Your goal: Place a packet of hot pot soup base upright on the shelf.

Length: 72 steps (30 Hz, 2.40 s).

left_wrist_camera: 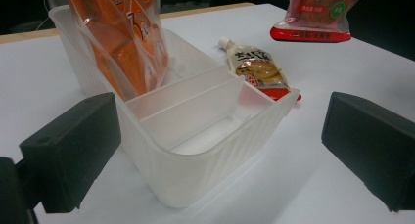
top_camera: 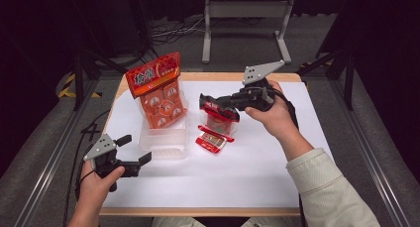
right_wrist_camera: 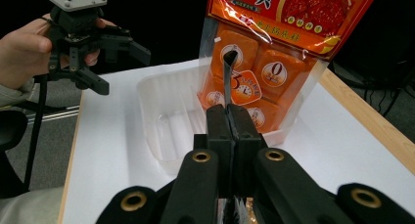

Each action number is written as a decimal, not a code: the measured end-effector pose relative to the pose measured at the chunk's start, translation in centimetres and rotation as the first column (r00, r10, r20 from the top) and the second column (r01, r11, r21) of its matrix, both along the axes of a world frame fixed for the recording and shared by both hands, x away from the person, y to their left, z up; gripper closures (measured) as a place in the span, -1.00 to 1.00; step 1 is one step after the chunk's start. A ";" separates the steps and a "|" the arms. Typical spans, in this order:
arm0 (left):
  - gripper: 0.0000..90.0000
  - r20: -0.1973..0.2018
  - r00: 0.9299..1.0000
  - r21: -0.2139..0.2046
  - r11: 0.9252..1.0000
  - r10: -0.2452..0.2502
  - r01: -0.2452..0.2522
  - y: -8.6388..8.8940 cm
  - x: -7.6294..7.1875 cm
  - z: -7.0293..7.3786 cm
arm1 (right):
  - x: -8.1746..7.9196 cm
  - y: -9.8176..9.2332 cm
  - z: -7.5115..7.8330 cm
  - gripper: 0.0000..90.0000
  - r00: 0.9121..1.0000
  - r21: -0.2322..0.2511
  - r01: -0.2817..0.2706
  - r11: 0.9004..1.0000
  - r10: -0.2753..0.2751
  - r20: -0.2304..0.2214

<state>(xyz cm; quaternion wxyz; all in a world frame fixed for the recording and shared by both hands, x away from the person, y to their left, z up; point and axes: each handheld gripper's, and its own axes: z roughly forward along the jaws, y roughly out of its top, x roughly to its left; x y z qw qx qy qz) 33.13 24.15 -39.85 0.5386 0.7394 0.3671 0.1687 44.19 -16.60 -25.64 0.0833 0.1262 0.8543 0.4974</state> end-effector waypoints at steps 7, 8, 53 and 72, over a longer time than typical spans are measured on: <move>-0.95 0.004 1.000 0.001 1.000 0.002 -0.002 0.1 -0.1 0.0 | 0.7 1.2 0.2 1.00 1.000 -0.003 -0.025 1.000 0.025 0.019; -0.95 0.004 1.000 0.000 1.000 0.005 -0.005 0.1 -0.2 0.0 | 0.8 1.4 0.2 1.00 0.999 -0.004 -0.030 1.000 0.030 0.024; -0.95 -0.009 1.000 -0.014 1.000 0.017 -0.018 0.9 -0.6 -0.6 | 3.4 10.4 0.1 1.00 0.977 -0.054 -0.187 0.981 0.191 0.092; -0.95 -0.012 1.000 -0.019 1.000 0.018 -0.018 0.9 -0.6 -0.7 | 4.1 12.8 -0.8 1.00 0.973 -0.057 -0.205 0.977 0.210 0.096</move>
